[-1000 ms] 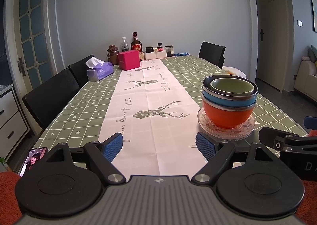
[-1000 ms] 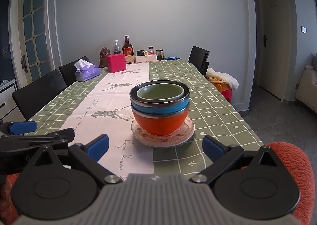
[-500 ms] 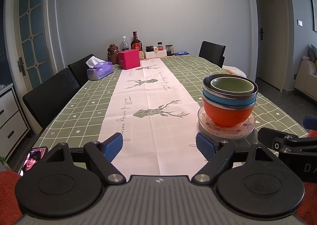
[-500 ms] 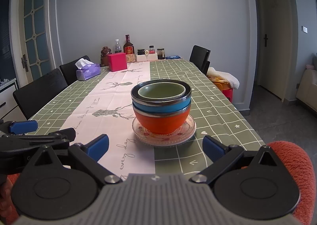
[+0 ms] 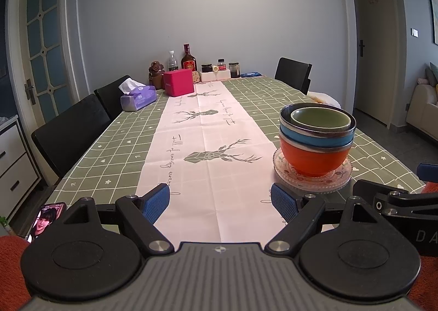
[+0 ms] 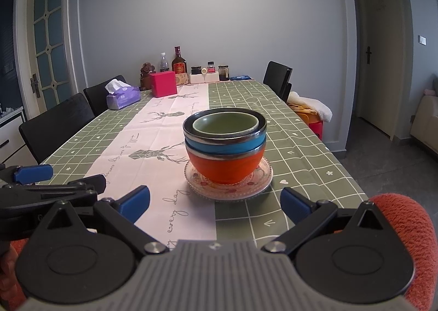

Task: Organize plates and bowls

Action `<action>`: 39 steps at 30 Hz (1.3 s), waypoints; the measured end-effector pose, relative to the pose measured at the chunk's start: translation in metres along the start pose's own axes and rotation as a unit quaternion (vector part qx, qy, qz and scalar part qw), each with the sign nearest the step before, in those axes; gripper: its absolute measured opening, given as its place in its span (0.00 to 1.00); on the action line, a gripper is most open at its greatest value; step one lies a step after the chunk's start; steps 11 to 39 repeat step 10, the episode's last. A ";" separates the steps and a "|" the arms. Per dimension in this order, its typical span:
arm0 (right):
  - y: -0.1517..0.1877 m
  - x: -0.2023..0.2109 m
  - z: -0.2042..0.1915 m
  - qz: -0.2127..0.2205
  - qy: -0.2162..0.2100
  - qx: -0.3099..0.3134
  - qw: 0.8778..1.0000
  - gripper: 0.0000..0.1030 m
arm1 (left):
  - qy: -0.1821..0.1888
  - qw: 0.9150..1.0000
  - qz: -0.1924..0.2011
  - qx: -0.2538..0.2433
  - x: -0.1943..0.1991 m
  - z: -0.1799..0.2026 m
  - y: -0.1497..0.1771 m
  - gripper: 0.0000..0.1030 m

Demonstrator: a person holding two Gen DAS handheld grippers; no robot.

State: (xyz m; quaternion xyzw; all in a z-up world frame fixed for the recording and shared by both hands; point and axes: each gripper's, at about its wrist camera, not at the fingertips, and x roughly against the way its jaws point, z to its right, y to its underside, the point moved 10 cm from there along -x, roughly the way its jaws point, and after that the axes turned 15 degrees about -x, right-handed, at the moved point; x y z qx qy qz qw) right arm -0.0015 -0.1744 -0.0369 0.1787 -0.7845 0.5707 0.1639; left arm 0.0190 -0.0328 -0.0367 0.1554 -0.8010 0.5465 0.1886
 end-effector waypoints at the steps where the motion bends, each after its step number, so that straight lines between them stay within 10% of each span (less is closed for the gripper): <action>1: 0.000 0.000 0.000 0.000 0.000 0.000 1.000 0.97 | 0.001 1.000 0.000 0.000 0.000 0.000 0.000 0.95; 39: 0.000 -0.001 0.000 0.000 -0.001 0.001 1.000 0.97 | -0.002 1.000 0.001 -0.001 0.000 0.000 0.000 0.95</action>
